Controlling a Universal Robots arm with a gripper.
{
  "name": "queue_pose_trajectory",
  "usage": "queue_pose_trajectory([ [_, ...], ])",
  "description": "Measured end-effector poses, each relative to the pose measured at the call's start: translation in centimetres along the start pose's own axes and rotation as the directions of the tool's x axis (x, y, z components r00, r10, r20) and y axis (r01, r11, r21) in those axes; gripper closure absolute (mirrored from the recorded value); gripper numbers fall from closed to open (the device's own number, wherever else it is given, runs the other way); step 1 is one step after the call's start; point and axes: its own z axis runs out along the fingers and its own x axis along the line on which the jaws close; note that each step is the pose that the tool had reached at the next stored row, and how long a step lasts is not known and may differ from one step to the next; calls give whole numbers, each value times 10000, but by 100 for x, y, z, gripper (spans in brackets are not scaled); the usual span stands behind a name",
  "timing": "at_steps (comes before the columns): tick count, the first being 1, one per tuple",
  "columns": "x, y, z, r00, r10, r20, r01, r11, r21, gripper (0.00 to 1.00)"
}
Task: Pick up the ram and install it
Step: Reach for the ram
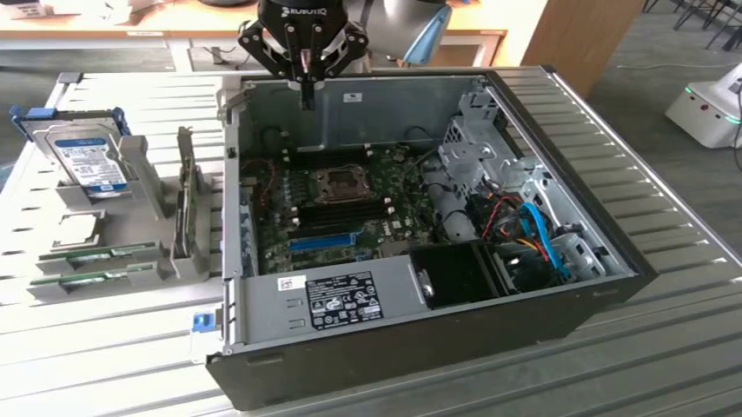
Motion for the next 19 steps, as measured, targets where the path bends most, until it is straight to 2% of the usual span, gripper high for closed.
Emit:
queue_pose_trajectory([
  [19,206,-15,-5,10000,1,-1,-1,10000,1,89],
])
